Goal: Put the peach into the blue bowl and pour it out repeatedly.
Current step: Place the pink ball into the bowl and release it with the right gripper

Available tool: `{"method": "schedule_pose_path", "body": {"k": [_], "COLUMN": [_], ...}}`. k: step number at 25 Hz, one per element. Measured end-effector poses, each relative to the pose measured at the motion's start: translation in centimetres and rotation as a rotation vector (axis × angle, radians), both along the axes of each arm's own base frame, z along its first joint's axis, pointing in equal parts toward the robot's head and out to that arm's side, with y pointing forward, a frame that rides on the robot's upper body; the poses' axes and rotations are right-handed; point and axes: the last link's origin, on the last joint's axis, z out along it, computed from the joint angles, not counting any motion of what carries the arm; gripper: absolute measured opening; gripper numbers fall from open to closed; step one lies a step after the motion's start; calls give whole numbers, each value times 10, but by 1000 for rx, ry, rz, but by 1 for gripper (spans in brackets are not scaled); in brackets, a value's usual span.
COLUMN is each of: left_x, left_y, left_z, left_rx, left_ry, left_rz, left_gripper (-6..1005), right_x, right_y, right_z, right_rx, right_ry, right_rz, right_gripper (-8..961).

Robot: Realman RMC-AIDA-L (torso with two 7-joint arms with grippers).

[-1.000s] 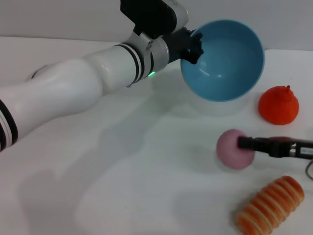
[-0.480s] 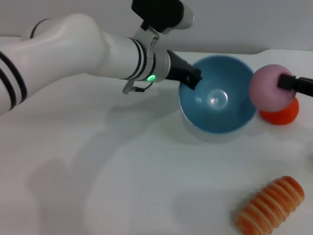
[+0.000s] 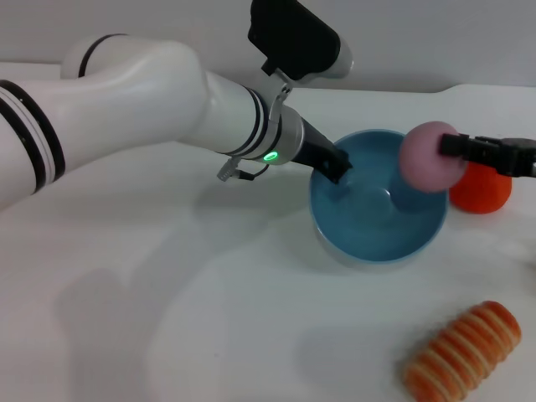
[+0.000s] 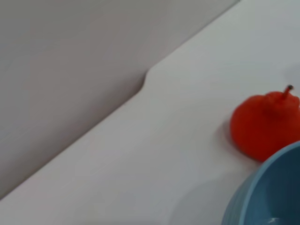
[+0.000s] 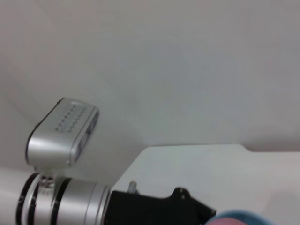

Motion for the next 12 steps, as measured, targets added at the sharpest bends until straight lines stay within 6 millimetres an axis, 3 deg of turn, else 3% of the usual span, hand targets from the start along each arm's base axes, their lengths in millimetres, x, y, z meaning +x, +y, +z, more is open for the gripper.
{"method": "schedule_pose_path", "body": {"k": [12], "left_x": [2], "left_y": [-2], "left_z": [-1], "left_rx": [-1], "left_ry": [-7], "left_rz": [-12], "left_gripper": [-2], "right_x": [7], "right_y": [1], "right_z": [0], "right_rx": [48], "right_ry": [-5], "right_rz": [-14], "right_gripper": [371]}}
